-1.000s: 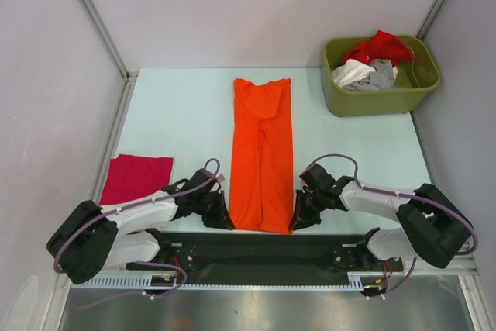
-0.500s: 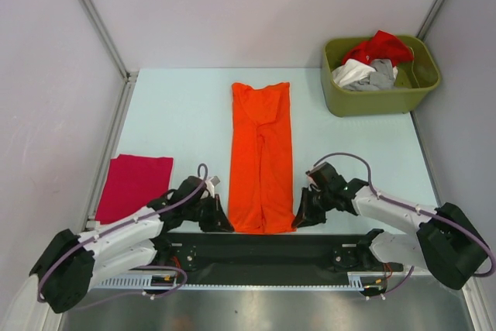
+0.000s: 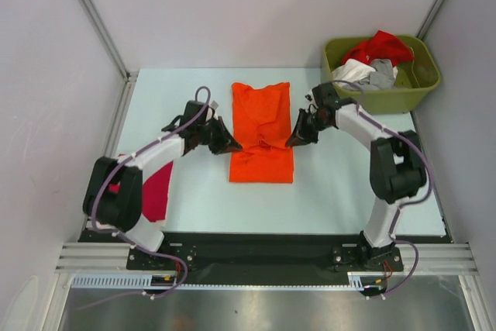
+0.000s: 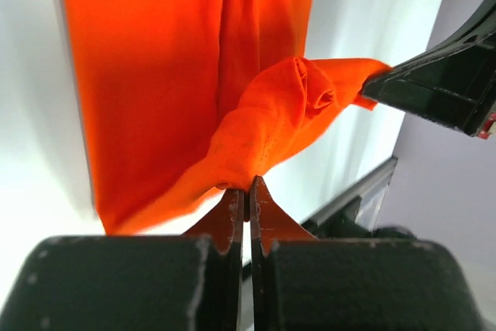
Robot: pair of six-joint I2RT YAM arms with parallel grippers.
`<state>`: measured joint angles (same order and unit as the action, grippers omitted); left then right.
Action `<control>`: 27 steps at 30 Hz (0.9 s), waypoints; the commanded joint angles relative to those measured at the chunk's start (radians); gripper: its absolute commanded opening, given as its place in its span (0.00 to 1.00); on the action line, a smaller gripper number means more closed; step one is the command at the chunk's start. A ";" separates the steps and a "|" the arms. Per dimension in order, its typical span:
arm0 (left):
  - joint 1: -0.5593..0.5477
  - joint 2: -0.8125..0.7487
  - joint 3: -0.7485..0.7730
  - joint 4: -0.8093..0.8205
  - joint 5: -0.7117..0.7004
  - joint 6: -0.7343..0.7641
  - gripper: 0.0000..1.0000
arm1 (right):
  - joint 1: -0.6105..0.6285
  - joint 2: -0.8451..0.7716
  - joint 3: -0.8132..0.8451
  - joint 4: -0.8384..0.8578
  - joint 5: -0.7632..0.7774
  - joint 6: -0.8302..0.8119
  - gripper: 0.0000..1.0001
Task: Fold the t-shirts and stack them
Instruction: Fold the tshirt
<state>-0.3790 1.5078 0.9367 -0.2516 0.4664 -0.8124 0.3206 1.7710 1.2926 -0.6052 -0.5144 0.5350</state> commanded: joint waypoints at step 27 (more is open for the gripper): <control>0.158 0.586 0.669 -0.220 0.075 0.208 0.16 | -0.100 0.584 0.755 -0.272 -0.009 -0.122 0.25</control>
<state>-0.2352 2.0659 1.4776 -0.3729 0.5522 -0.6914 0.2268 2.3264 1.9450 -0.8268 -0.5705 0.4412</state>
